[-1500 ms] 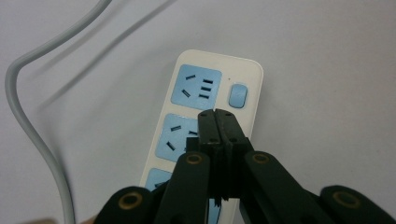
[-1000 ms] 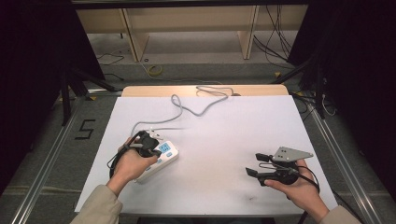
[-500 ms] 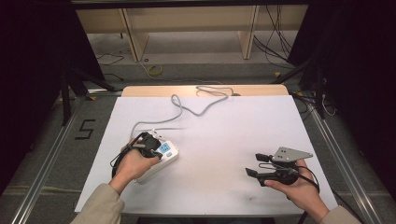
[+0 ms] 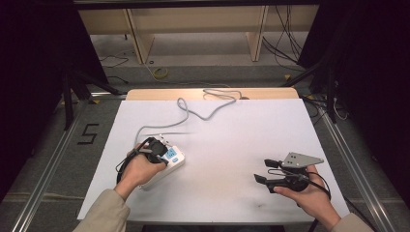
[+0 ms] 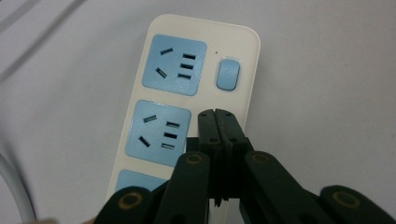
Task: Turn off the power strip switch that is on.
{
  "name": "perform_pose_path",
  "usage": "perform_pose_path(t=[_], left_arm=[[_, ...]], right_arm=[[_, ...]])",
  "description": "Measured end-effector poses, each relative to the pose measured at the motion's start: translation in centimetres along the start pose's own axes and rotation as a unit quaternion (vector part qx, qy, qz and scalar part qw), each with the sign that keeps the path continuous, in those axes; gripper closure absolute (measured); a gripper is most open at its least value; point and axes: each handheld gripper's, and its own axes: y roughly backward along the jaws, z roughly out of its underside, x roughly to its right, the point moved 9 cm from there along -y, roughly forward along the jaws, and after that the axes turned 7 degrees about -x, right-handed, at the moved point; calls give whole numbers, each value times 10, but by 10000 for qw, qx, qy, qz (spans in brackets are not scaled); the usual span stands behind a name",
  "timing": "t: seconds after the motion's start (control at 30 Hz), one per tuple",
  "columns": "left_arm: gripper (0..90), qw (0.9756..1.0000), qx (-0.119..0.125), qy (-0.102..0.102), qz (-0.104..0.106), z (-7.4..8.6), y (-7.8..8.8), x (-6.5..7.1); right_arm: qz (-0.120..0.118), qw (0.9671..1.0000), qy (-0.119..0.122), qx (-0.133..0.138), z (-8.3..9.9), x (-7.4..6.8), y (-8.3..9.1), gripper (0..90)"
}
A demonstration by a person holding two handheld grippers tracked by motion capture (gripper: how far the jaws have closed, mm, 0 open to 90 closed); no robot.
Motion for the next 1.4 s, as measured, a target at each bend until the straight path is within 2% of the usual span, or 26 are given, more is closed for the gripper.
perform_pose_path(t=[0.47,0.63,0.93,1.3,1.33,1.4], left_arm=[[899,9999,-119,-41,21,1,-2,0],[899,9998,-187,-25,66,3,-2,0],[899,9997,-234,-2,-3,2,-3,-1],[900,9995,-289,80,25,2,-3,0],[900,9991,-411,67,-17,4,-3,-1],[900,9990,-434,44,-13,5,-3,-2]], right_arm=[[-3,10000,27,-3,0,0,0,310],[-6,10000,28,-7,0,0,0,310],[-4,10000,20,-10,1,-1,0,310],[-9,10000,18,-9,1,-1,0,310],[-15,10000,28,-13,1,-1,0,310],[-11,10000,25,-12,1,-1,0,310]])
